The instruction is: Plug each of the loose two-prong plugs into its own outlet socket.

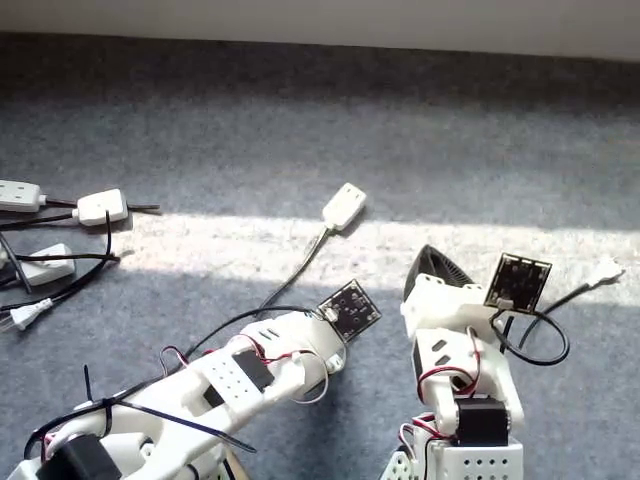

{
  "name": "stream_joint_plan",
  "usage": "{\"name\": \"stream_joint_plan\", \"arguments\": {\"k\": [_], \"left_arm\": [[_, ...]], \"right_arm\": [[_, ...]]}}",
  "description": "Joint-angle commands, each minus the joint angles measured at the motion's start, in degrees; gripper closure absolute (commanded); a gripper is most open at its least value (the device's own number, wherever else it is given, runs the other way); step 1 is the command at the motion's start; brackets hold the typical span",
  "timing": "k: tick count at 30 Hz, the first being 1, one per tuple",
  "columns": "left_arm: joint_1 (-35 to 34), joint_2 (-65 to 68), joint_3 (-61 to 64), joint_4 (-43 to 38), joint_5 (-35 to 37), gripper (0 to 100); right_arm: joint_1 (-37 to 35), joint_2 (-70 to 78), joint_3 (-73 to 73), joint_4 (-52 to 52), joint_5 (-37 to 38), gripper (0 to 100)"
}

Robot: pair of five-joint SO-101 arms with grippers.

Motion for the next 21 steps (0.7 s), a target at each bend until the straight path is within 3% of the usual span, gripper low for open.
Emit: {"name": "stream_joint_plan", "arguments": {"k": [1, 12, 21], "left_arm": [[0.0, -0.1, -2.1, -1.1, 0.4, 99], [5.6, -4.5, -5.8, -19.1, 0.4, 99], [7.2, -5.5, -6.4, -21.4, 0.4, 99]], "right_arm": [[-0.5, -0.5, -0.5, -0.9, 0.6, 98.9], [-0.7, -0.2, -0.7, -1.2, 3.3, 98.9], [-0.6, -0.1, 1.4, -4.4, 3.5, 98.9]]}}
